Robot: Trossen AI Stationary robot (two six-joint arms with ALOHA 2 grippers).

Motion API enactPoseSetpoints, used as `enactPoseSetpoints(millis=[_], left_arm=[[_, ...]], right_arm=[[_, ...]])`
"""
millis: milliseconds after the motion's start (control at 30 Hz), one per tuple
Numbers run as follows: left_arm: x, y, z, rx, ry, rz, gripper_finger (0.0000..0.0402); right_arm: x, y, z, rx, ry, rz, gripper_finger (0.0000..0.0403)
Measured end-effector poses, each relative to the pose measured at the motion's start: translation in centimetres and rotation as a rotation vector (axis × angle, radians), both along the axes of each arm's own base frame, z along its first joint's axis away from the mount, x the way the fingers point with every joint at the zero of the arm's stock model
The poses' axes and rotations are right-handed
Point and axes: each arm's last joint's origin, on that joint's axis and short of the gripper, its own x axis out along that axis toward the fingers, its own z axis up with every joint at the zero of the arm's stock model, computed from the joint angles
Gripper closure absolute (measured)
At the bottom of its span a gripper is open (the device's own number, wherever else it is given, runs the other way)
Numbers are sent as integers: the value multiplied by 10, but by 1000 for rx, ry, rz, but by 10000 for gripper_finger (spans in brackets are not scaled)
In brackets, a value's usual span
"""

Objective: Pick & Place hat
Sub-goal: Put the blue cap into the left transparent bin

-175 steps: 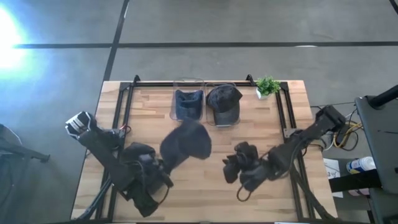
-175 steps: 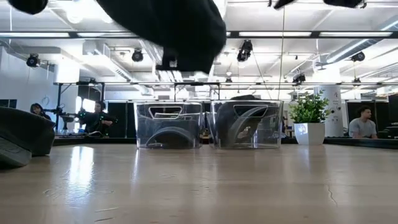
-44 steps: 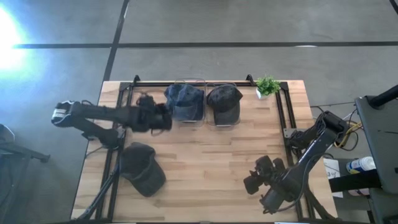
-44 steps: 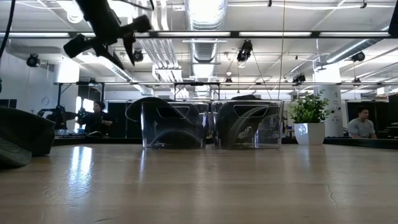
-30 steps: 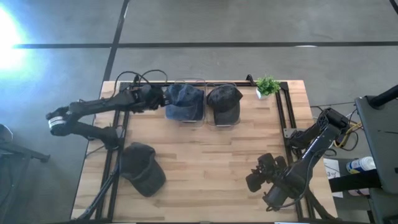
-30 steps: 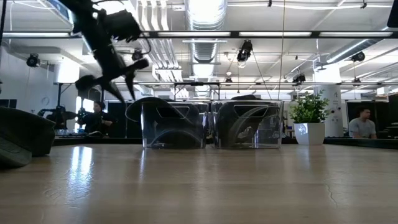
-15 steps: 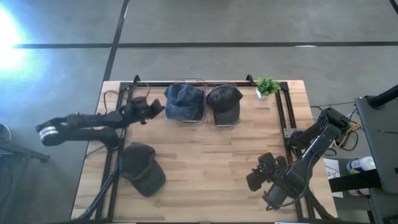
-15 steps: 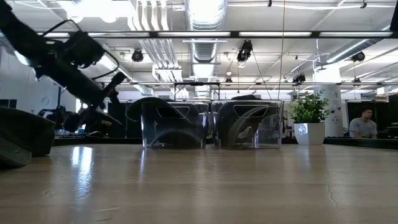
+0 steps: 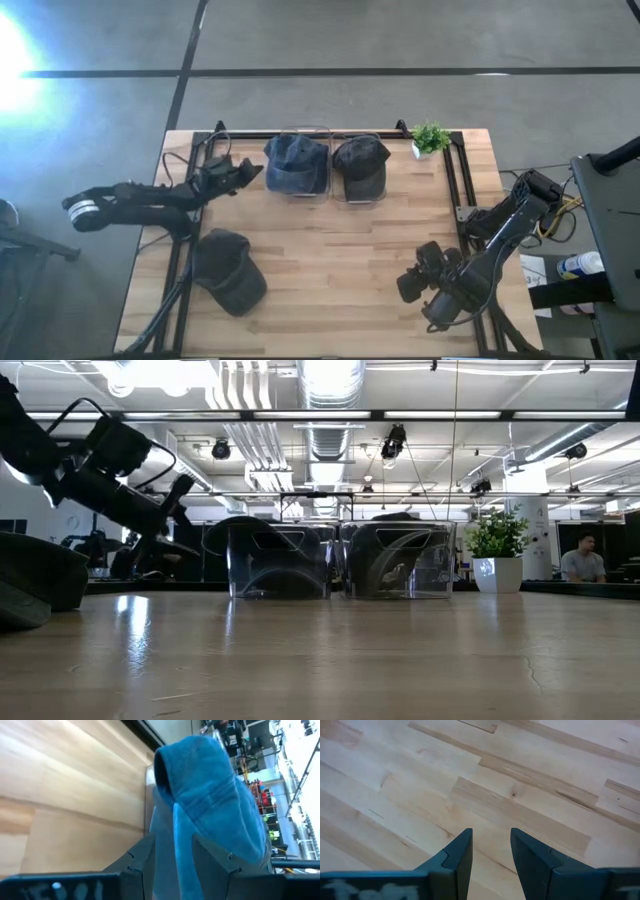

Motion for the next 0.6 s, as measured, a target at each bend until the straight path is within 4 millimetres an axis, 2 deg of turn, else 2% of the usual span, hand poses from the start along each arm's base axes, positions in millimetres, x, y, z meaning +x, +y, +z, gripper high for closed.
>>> enactPoseSetpoints(millis=[167,600], left_arm=[[3,6,-1,-7,0,1,282],[29,22,-3,-6,-46,-153,282]], right_arm=[[-2,-5,2,8,-7,-5,273],[-5,-9,2,8,-8,-8,273]])
